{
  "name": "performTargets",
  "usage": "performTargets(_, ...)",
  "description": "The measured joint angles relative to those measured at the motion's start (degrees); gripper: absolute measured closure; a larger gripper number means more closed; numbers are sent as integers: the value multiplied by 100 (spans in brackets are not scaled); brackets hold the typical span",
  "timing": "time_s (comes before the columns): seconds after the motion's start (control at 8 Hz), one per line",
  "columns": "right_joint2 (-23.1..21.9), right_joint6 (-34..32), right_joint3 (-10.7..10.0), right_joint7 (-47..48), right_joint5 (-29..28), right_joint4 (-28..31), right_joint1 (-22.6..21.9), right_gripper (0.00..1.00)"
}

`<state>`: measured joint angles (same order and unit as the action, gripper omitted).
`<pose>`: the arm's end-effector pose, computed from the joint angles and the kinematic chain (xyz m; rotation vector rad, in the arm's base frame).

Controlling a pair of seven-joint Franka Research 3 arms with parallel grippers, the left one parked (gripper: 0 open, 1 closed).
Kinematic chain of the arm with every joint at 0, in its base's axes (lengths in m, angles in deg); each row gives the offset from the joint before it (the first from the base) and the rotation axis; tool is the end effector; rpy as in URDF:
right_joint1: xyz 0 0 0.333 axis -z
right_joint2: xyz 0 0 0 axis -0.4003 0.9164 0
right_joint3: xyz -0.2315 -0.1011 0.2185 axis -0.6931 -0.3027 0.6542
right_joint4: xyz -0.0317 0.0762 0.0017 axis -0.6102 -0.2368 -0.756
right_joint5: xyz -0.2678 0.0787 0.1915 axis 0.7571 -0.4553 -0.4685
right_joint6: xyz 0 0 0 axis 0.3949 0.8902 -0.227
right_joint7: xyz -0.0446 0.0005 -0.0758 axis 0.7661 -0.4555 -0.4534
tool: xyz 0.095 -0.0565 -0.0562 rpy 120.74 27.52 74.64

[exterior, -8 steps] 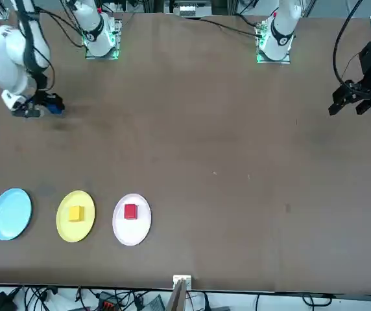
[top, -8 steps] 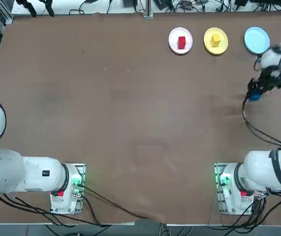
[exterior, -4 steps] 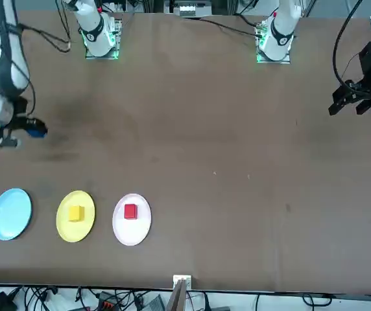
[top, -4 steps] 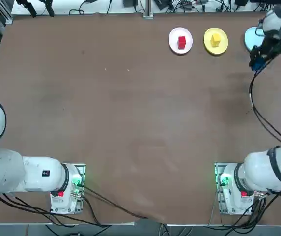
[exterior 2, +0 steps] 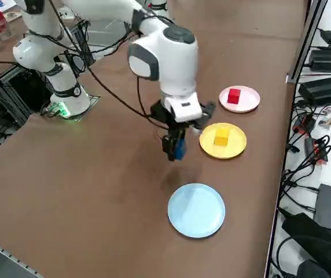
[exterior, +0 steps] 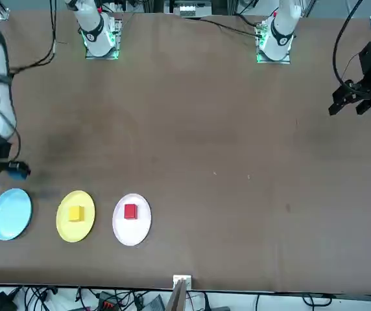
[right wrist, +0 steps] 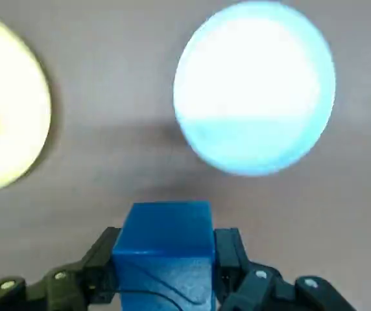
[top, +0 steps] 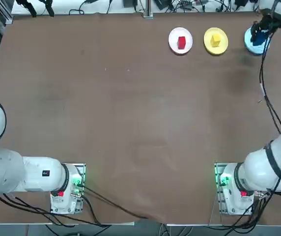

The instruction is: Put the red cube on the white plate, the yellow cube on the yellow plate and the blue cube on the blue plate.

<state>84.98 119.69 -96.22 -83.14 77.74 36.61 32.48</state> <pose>0.6539 -0.1811 0.3507 3.0009 -0.0960 -0.0375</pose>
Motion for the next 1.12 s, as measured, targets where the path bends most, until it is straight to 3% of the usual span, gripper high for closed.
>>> performTargets(0.38,1153,494,-10,4,0,-1338,300,30)
performTargets(0.75,1662,1130,-12,-4,0,-1560,673,30)
performTargets(1.12,1834,1144,-9,-2,-103,-1566,760,30)
